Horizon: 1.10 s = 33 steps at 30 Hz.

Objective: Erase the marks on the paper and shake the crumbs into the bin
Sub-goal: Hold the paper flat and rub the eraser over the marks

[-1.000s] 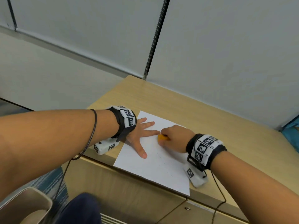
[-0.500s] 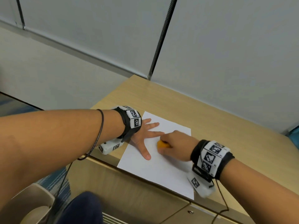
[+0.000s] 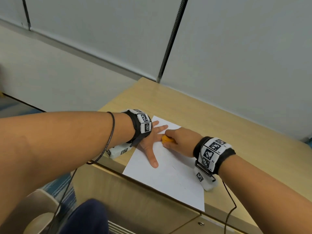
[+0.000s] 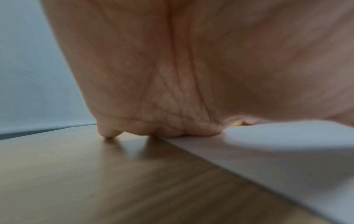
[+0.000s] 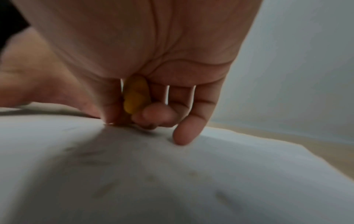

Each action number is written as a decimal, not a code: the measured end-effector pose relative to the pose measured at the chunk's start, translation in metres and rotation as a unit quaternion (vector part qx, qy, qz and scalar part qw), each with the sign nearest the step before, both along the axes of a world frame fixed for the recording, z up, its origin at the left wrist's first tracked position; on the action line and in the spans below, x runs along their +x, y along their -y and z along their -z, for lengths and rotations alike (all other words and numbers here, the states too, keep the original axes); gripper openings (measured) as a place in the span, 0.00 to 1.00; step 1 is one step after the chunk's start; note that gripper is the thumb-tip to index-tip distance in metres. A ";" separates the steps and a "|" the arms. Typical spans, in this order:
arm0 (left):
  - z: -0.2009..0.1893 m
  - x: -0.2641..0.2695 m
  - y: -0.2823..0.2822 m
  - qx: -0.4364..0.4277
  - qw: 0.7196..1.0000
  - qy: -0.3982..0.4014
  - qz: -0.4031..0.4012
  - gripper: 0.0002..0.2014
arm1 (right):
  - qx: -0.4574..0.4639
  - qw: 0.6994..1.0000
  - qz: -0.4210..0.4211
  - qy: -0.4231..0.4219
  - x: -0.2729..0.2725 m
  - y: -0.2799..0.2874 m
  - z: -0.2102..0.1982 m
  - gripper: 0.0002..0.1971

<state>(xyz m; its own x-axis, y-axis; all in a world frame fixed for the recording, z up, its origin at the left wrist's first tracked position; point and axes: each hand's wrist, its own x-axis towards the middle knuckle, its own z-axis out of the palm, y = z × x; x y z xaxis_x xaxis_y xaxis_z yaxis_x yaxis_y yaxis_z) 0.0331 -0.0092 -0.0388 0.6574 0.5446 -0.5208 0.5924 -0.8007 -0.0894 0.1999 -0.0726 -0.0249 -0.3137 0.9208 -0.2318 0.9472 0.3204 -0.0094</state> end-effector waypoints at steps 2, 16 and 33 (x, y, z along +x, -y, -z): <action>0.001 0.001 -0.001 0.004 1.000 -0.002 0.000 0.66 | -0.005 1.000 -0.026 0.008 0.000 0.014 0.001 0.10; 0.003 0.002 -0.005 0.003 1.000 0.001 -0.005 0.69 | -0.032 0.998 -0.042 0.023 0.001 0.026 -0.007 0.11; 0.000 0.003 -0.004 0.016 1.000 -0.023 -0.014 0.68 | -0.016 1.000 -0.012 0.009 -0.017 0.004 -0.006 0.12</action>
